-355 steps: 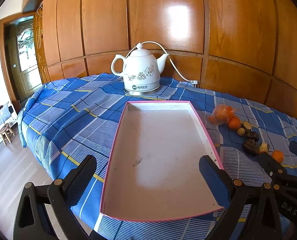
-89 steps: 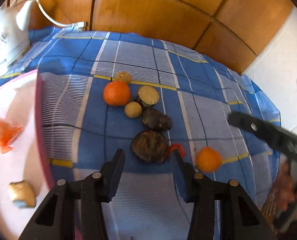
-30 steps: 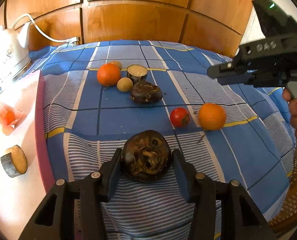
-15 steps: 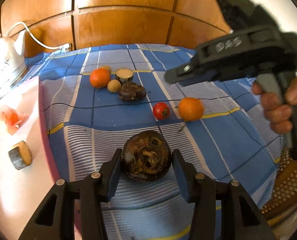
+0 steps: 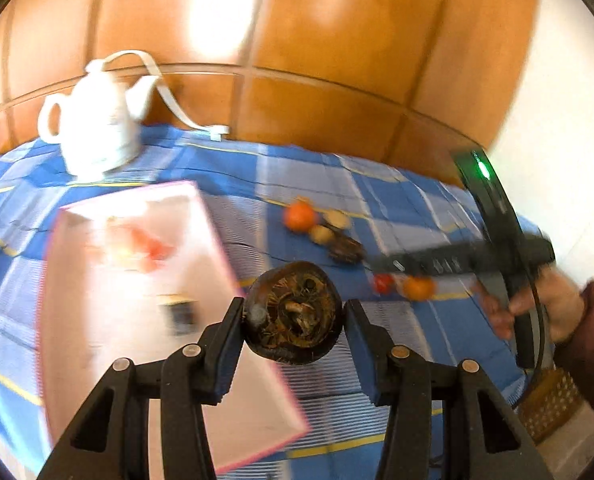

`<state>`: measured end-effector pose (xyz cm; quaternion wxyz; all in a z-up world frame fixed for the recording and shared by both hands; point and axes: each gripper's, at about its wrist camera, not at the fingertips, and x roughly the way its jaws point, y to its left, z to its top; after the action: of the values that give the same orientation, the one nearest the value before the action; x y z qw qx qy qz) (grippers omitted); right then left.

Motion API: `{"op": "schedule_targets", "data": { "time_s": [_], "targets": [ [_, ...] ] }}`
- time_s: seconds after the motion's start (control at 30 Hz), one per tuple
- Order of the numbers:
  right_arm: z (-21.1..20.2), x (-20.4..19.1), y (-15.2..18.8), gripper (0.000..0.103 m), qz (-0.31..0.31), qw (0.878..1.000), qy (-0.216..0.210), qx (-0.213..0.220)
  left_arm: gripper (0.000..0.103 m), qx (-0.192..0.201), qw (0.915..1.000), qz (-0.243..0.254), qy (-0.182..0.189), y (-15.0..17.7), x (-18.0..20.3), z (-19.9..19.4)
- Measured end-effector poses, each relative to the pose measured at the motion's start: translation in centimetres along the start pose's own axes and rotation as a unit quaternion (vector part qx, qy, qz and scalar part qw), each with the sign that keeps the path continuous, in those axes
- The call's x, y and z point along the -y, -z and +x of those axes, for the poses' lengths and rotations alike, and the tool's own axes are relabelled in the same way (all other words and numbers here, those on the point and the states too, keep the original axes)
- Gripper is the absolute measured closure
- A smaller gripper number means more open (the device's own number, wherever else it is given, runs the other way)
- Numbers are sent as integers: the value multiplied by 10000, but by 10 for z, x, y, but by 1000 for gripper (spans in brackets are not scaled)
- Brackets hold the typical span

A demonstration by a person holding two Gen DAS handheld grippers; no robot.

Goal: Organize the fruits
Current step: 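Carry the dark brown fruit into the tray and release it with the left gripper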

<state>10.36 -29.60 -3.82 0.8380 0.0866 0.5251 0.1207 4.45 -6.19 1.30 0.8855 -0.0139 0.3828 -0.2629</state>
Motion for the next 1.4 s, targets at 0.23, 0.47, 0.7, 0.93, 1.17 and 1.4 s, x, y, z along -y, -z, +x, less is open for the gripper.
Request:
{"op": "schedule_targets", "data": {
  "time_s": [0.23,0.47,0.7,0.93,1.17,1.4],
  "targets": [
    [17,-13,9,73,-552,9972,424,-291,54,23,9934,-668,-935,0,-74,-10],
    [22,-16,14,74,-850,9932,703,-361,53,-278,9830,-994,-1519,14,-123,6],
    [24,-19,15,77,-1041,9897,919,-346,48,-250,9775,-1101,-1780,23,-129,10],
    [25,-20,15,78,-1136,9879,1001,-339,48,-51,9763,-1019,-1911,20,-114,-3],
    [25,-20,15,78,-1159,9873,1042,-303,47,76,9780,-897,-1880,18,-99,-15],
    [21,-21,16,78,-1149,9879,1011,-258,47,121,9794,-842,-1830,18,-91,-21]
  ]
}}
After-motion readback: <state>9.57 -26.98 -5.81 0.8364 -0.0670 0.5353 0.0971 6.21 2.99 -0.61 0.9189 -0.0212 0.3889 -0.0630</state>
